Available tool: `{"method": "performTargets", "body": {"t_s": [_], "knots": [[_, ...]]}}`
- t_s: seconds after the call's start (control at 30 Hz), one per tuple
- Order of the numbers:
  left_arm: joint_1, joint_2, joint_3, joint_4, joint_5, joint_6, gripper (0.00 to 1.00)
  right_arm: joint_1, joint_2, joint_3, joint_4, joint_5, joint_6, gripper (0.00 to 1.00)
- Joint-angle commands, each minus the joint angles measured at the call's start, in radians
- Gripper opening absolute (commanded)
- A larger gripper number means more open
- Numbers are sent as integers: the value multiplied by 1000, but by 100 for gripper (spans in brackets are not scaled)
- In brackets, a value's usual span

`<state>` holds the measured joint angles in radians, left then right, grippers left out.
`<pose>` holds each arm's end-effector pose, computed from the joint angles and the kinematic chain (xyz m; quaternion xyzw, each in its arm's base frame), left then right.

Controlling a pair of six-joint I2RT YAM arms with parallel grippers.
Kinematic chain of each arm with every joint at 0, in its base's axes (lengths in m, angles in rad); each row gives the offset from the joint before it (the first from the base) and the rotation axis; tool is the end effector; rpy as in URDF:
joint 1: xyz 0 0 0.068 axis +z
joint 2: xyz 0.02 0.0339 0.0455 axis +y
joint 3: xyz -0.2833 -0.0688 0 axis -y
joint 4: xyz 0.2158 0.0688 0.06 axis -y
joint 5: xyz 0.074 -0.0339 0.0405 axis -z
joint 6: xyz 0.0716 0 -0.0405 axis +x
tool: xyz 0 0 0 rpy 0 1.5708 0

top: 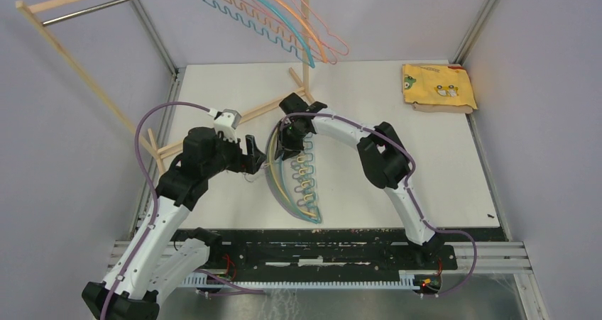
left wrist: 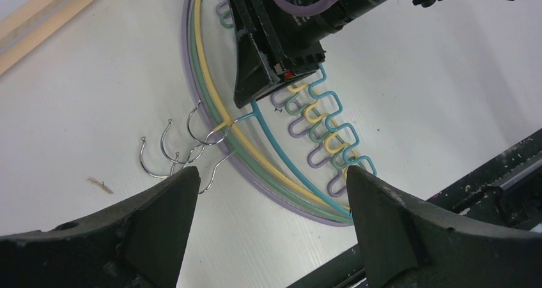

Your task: Organize the hangers

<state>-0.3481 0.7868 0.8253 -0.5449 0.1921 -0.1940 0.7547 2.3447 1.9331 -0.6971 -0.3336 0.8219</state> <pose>0.1452 -0.0672 0.3124 0.1145 0.8514 -0.2149 0.4645 0.3503 0.3616 0.1580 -0.0058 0.9607 0.2741 0.0446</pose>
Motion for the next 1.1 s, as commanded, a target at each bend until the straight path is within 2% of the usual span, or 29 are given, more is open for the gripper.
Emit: {"method": "performTargets", "body": {"t_s": [0.0,0.13,0.2,0.4,0.53,0.67,0.8,1.07], "knots": [[1,1,41,38,51,-44,91,8,42,9,76,83,-18,44],[1,5,47,47,65,-51,91,8,58,21,49,123,-24,53],[1,5,53,45,66,-51,90,8,66,20,46,128,-26,51],[0,1,72,30,70,-53,89,4,-9,-67,137,97,15,23],[0,-8,81,31,89,-53,88,-25,-129,-149,275,41,128,1],[1,-10,81,36,100,-53,87,-78,-272,-230,490,-8,314,1],[0,-6,71,50,117,-57,87,-114,-343,-242,621,-11,455,1],[1,14,30,102,102,-68,94,-120,-265,-118,805,-37,691,1]]}}
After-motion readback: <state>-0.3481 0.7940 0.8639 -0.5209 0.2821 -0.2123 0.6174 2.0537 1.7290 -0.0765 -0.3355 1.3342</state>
